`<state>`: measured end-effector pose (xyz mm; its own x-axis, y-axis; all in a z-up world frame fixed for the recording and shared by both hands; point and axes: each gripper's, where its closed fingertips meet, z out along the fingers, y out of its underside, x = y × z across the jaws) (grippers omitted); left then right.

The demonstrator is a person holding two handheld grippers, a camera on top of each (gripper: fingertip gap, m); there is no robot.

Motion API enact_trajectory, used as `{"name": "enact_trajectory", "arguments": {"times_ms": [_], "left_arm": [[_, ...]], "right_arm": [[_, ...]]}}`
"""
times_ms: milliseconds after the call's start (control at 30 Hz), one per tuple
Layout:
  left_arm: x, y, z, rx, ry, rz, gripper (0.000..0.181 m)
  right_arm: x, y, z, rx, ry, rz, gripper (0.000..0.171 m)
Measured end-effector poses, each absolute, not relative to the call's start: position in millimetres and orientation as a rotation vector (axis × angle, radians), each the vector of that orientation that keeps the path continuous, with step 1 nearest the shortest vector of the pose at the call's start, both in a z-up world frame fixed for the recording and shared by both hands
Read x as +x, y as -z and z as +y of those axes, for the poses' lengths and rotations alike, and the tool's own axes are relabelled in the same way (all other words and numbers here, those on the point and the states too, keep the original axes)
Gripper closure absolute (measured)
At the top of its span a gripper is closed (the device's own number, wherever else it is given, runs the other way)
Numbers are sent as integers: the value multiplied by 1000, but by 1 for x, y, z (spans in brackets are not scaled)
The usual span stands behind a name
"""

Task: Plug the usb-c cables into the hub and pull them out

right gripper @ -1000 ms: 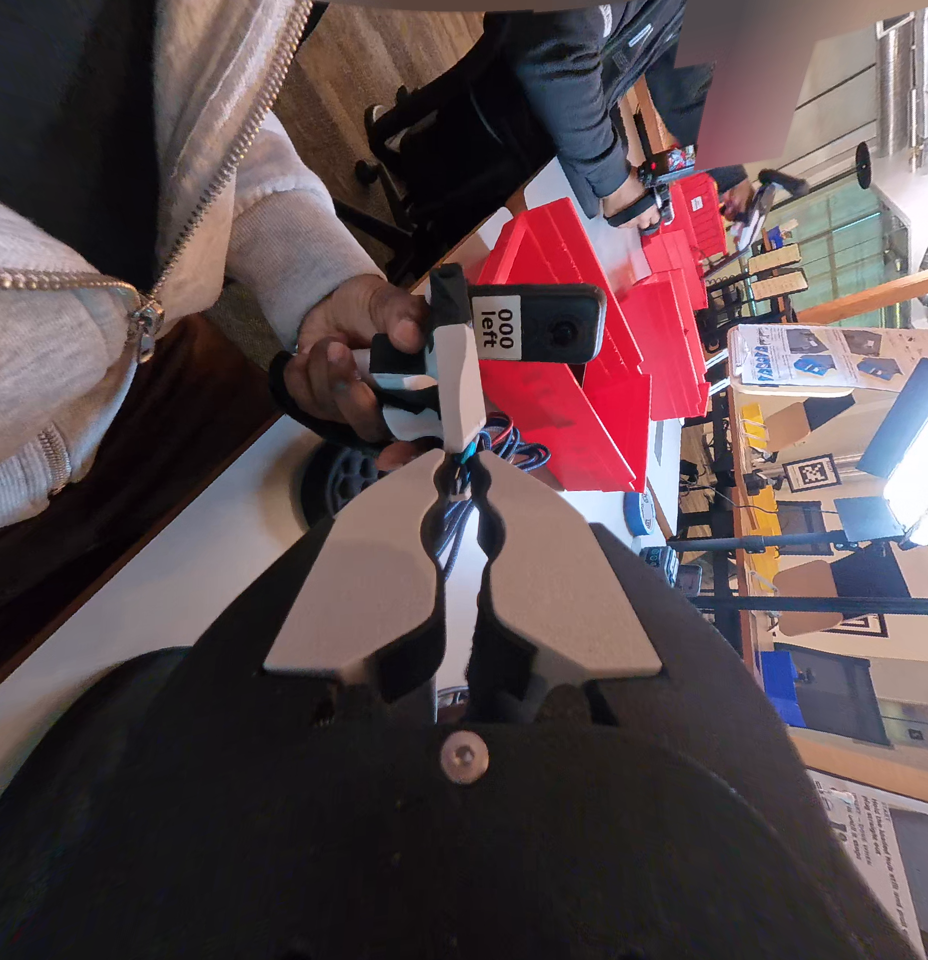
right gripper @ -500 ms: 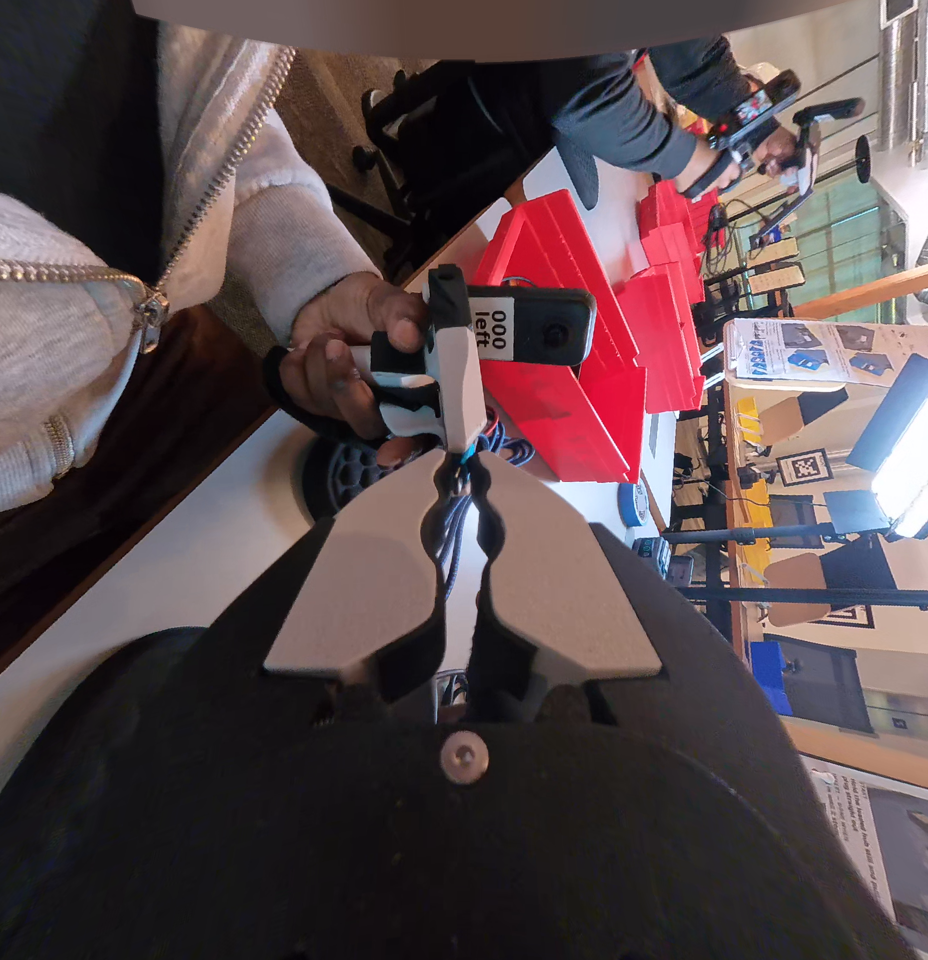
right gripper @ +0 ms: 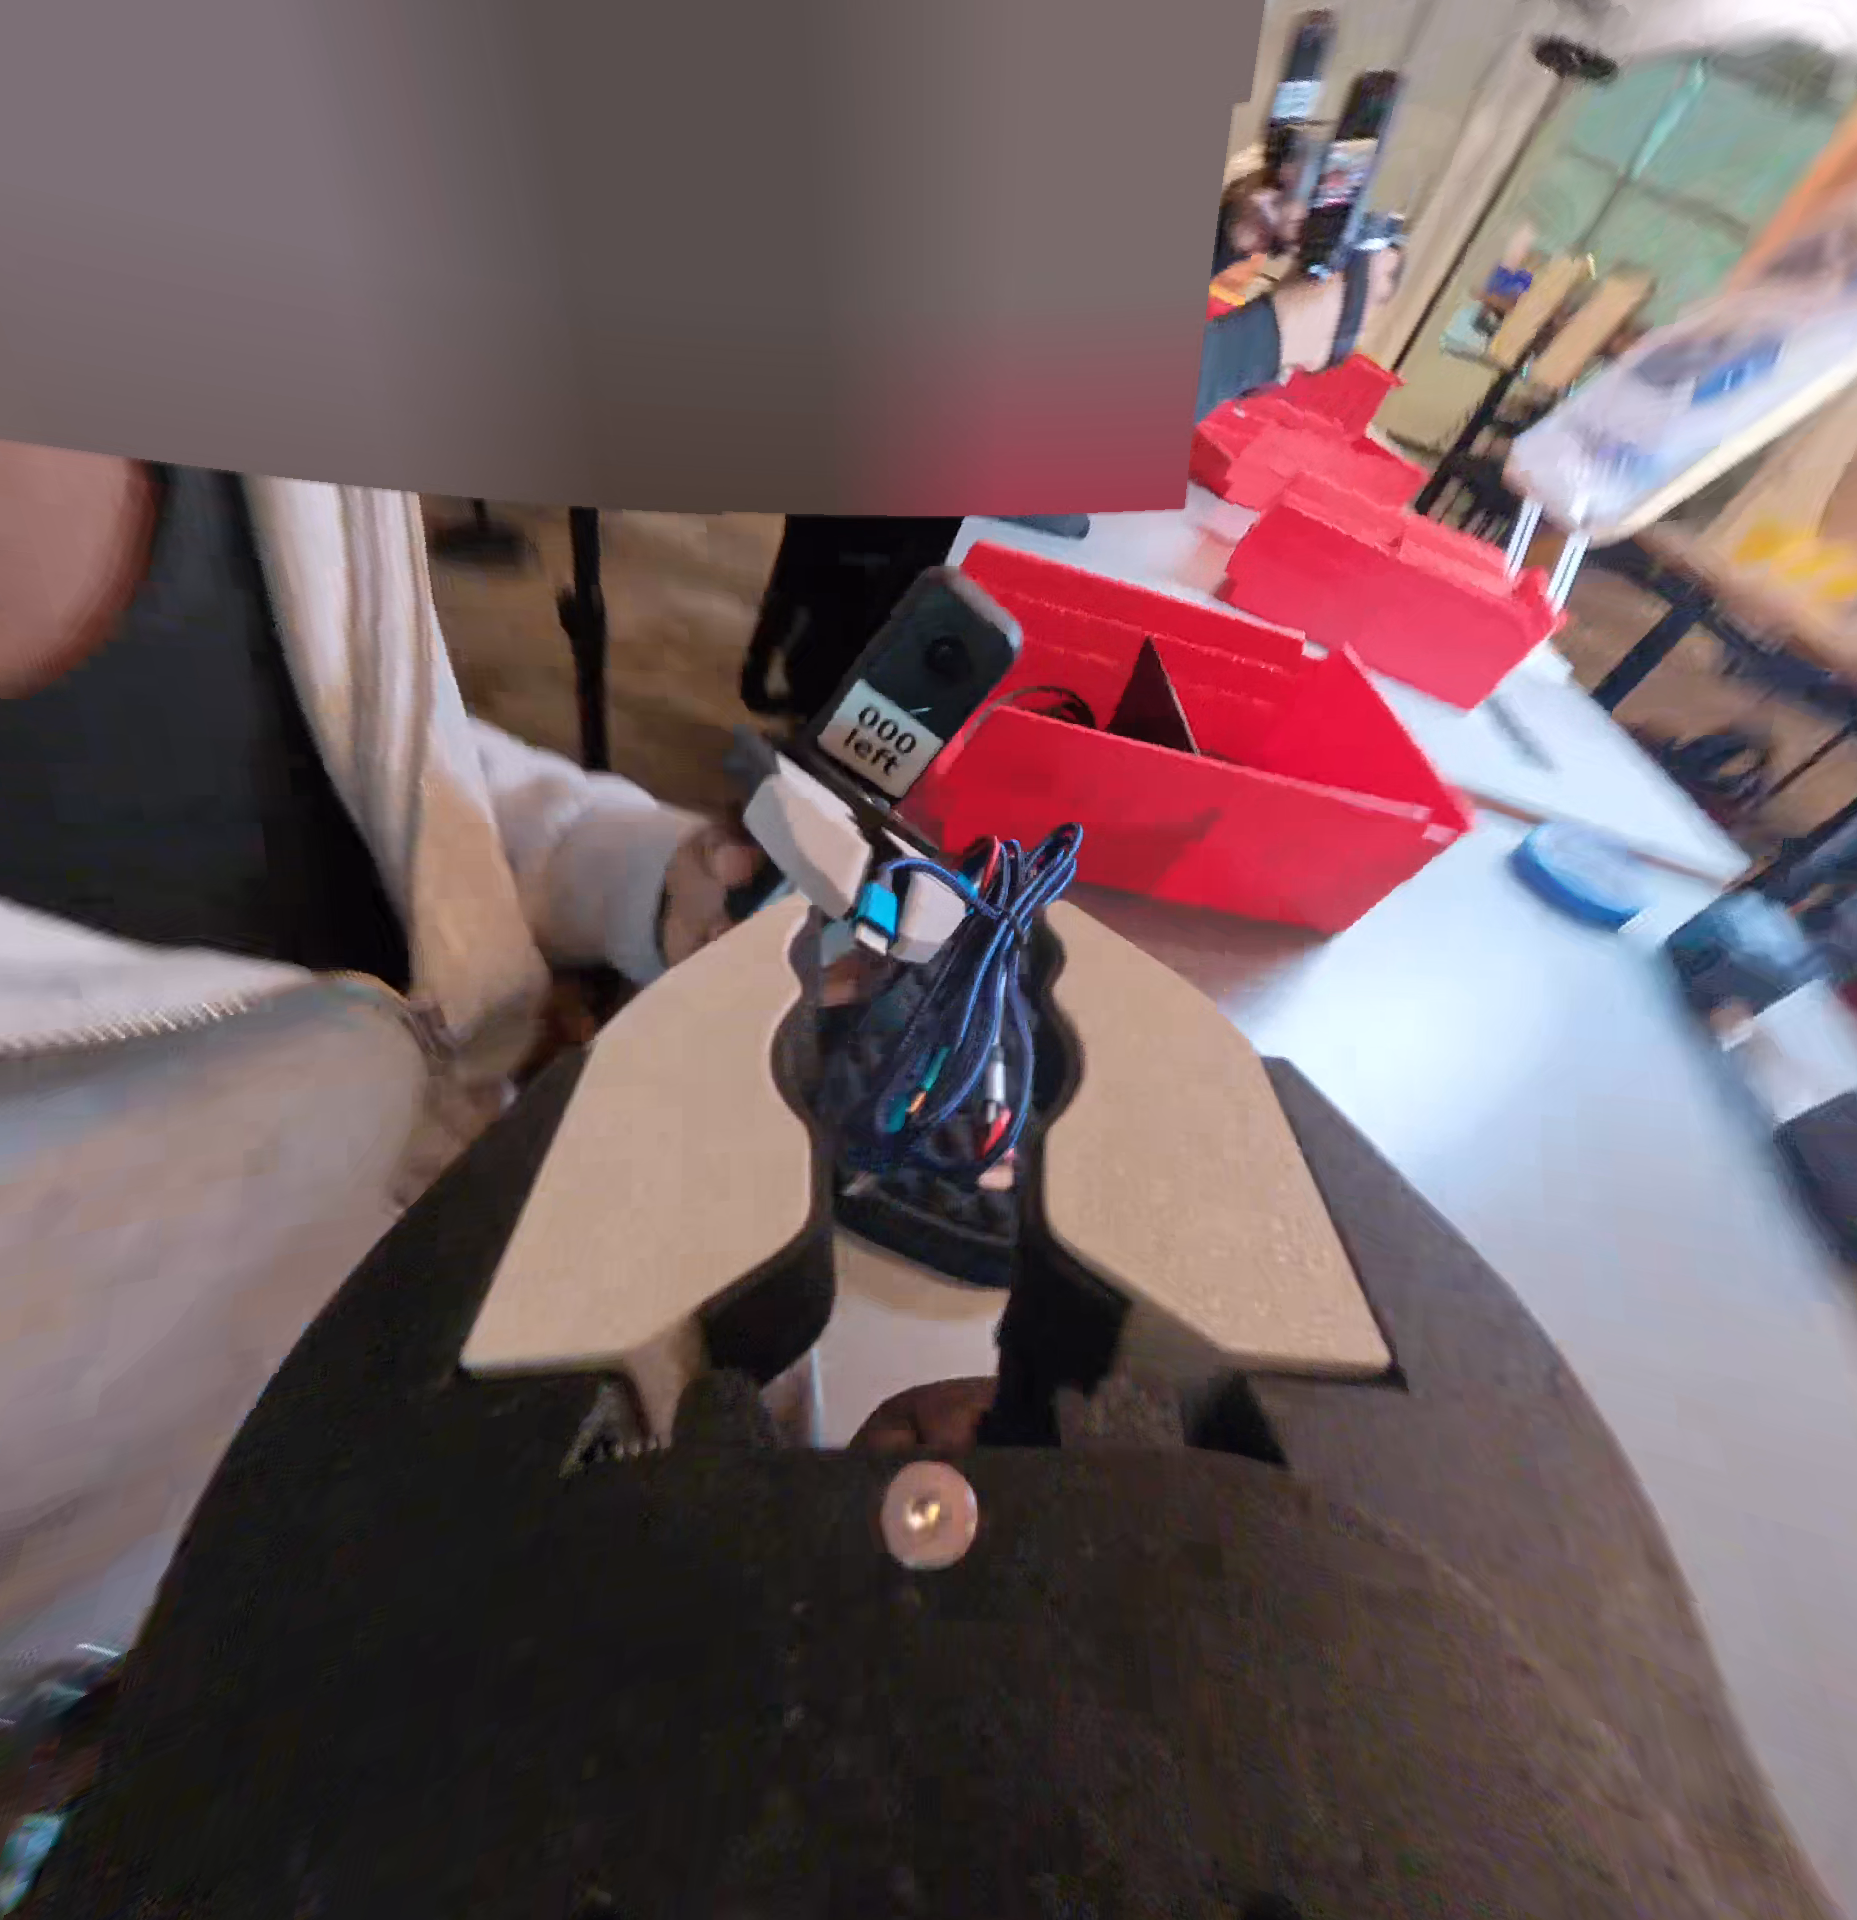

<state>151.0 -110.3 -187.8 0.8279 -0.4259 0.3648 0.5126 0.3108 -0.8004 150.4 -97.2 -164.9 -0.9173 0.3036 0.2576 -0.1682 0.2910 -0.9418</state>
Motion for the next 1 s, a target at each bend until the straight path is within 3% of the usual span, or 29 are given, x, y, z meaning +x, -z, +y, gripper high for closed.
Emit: {"name": "enact_trajectory", "arguments": {"times_ms": [133, 400, 667, 833, 1000], "left_arm": [[144, 192, -110, -1123, 514, -96, 170], [137, 199, -112, -1154, 398, -90, 170], [139, 200, -112, -1154, 408, -73, 170], [139, 199, -113, -1130, 438, -82, 170], [131, 200, -118, -1124, 417, -101, 170]], "right_arm": [[138, 173, -57, -653, -1861, -2167, 122], [146, 274, 20, -1711, -1532, -2290, 130], [149, 320, 35, -1876, -1266, -2576, 132], [145, 333, 10, -1999, -1427, -2707, 157], [145, 331, 0, -1811, -1302, -2761, 160]]}}
